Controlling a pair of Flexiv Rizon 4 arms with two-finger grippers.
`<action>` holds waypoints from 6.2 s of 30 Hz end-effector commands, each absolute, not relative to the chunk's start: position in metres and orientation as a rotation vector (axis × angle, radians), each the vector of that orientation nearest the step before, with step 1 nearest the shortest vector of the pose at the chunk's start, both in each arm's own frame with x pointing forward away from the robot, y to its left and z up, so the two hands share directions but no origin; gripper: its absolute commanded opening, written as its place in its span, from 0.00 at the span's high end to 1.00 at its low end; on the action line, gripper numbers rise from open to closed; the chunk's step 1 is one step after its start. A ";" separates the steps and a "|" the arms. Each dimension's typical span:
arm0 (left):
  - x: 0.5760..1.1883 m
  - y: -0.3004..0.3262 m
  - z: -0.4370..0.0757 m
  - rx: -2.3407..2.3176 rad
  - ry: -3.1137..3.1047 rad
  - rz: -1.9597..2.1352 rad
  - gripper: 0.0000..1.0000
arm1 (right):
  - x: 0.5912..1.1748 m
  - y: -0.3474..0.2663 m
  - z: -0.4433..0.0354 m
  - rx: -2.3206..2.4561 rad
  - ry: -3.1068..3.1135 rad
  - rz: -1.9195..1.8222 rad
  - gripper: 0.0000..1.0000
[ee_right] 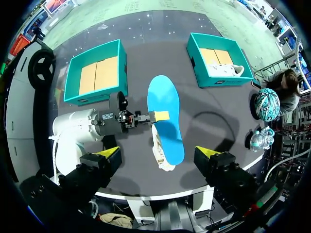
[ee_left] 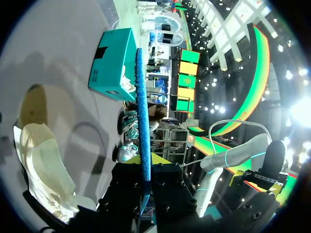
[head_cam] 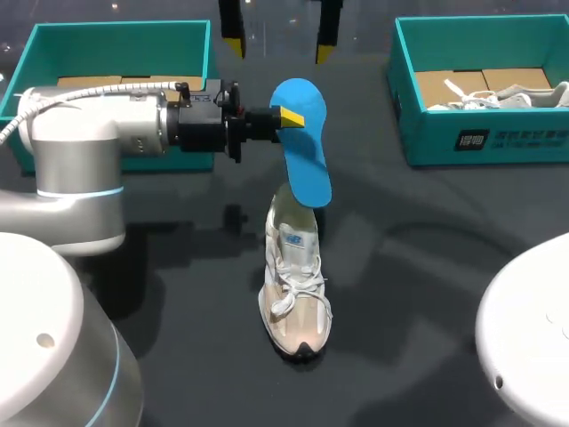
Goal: Take the shoe out of the shoebox, open the shoe tongue, remove and reinsert the insole, then place the shoe into the shoebox
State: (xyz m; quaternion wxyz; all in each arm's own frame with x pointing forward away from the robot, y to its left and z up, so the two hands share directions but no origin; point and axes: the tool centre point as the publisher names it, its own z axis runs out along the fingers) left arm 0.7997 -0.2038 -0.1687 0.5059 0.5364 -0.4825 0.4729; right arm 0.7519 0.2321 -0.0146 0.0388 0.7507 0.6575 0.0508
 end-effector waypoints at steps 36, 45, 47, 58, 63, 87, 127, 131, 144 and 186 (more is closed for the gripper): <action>0.799 -0.204 -0.169 1.295 -1.165 1.140 1.00 | 0.745 0.151 -0.076 2.730 2.021 1.636 0.00; 0.799 -0.204 -0.169 1.295 -1.165 1.140 1.00 | 0.745 0.146 -0.092 2.672 2.059 1.843 0.00; 0.799 -0.204 -0.169 1.295 -1.165 1.140 1.00 | 0.744 0.145 -0.095 2.667 2.038 1.897 0.00; 0.799 -0.204 -0.169 1.295 -1.165 1.140 1.00 | 0.746 0.135 -0.115 2.677 1.938 2.144 0.00; 0.799 -0.204 -0.169 1.295 -1.165 1.140 1.00 | 0.746 0.134 -0.121 2.674 1.904 2.196 0.00; 0.801 -0.199 -0.159 1.149 -1.288 1.375 1.00 | 0.751 0.129 -0.130 2.671 1.892 2.270 0.00; 0.798 -0.171 -0.112 -0.204 -2.116 2.414 1.00 | 0.750 0.124 -0.134 2.691 1.873 2.308 0.00; 0.797 -0.168 -0.111 -0.381 -2.102 2.425 1.00 | 0.750 0.124 -0.134 2.691 1.873 2.308 0.00; 0.790 -0.166 -0.111 -0.676 -2.233 2.505 1.00 | 0.750 0.124 -0.134 2.691 1.873 2.308 0.00; 0.788 -0.188 -0.133 -1.989 -2.369 2.673 1.00 | 0.748 0.144 -0.145 2.555 2.031 2.290 0.00</action>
